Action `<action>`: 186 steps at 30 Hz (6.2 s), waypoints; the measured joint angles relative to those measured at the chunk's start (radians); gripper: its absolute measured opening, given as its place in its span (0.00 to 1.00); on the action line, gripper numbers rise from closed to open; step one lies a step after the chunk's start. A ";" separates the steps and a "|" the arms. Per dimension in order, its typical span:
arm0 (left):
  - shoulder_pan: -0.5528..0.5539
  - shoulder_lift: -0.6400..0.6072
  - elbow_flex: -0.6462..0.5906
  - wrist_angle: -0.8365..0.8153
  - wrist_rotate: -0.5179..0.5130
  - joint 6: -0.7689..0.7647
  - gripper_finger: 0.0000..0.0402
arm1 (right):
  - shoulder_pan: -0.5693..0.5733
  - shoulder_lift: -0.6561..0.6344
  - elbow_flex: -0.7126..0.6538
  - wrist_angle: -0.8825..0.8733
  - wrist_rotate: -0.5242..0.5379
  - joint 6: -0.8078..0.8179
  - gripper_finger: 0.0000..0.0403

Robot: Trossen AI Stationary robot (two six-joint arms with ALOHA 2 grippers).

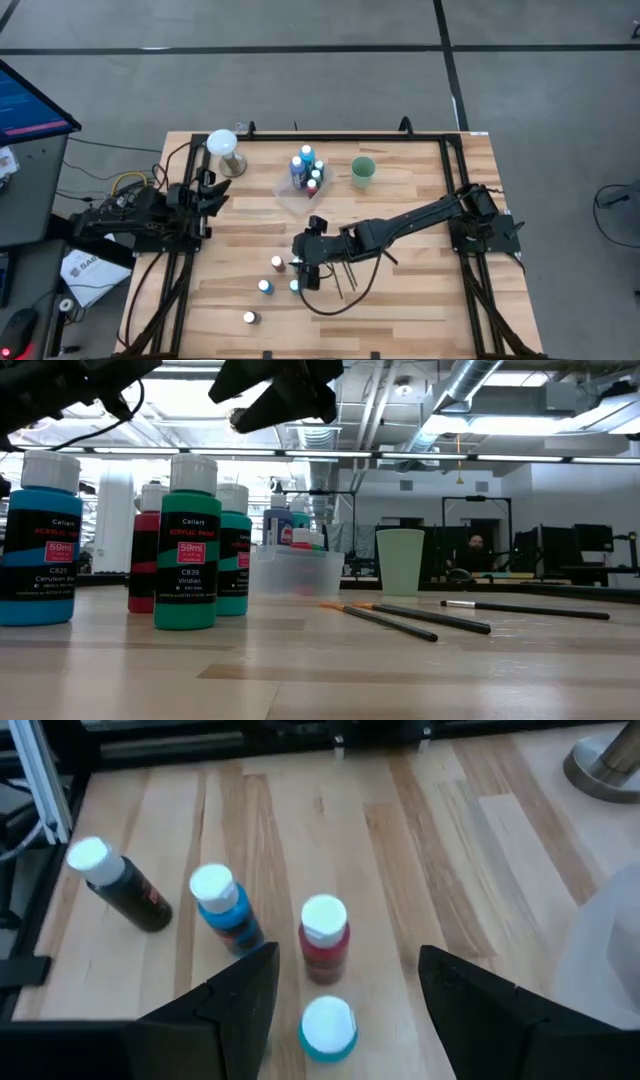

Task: Pick & Place Paint Supplies
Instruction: Put the small light blue paint bottle into the transparent bin

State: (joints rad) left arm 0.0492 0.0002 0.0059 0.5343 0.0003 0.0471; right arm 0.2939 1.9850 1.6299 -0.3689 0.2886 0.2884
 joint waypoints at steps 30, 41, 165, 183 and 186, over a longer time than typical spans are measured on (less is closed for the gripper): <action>-0.065 0.000 0.000 -0.003 0.001 0.000 0.00 | 0.013 0.116 -0.021 0.031 0.008 -0.020 0.58; -0.064 0.000 0.000 -0.119 0.001 0.000 0.00 | 0.005 0.116 -0.045 0.036 0.007 0.001 0.58; -0.060 0.000 0.000 -0.480 0.000 0.000 0.00 | -0.349 -0.038 -0.297 0.225 0.152 0.098 0.25; -0.060 0.000 0.000 -0.464 0.001 0.000 0.00 | -0.376 -0.018 -0.294 0.212 0.116 0.097 0.29; -0.060 0.000 0.000 -0.464 0.001 0.000 0.00 | -0.377 -0.018 -0.294 0.212 0.104 0.097 0.30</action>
State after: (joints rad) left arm -0.0109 -0.0002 0.0063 0.0705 0.0010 0.0471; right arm -0.0826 1.9675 1.3357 -0.1572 0.3927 0.3859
